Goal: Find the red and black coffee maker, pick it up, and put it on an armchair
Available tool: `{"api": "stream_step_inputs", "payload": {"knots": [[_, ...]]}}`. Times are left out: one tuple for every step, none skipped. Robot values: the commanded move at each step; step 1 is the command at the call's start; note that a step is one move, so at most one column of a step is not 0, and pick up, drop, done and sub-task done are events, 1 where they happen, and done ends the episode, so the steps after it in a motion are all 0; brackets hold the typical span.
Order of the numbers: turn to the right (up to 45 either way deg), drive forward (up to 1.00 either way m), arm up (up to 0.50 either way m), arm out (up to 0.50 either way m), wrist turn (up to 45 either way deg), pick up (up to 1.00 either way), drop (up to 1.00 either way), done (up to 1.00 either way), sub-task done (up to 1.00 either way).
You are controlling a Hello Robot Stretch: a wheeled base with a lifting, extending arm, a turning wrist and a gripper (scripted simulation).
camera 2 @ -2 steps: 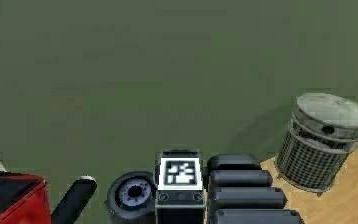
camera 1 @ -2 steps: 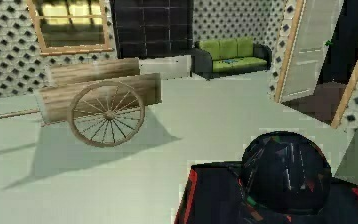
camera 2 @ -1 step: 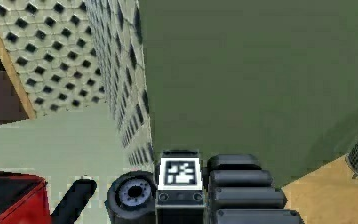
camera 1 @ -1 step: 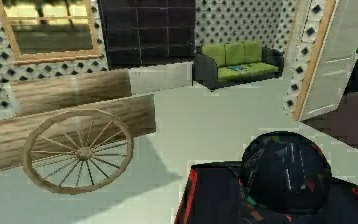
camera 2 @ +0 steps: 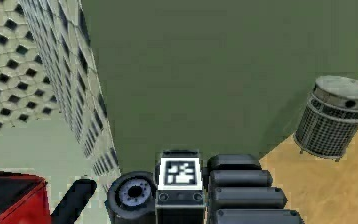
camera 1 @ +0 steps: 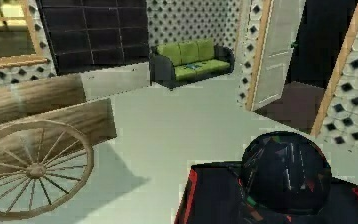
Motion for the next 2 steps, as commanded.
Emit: {"api": "stream_step_inputs", "payload": {"knots": [[0.0,0.1,0.0,0.0,0.0,0.0,0.0,0.0,0.0],[33.0,0.0,0.0,0.0,0.0,0.0,0.0,0.0,0.0]]}}
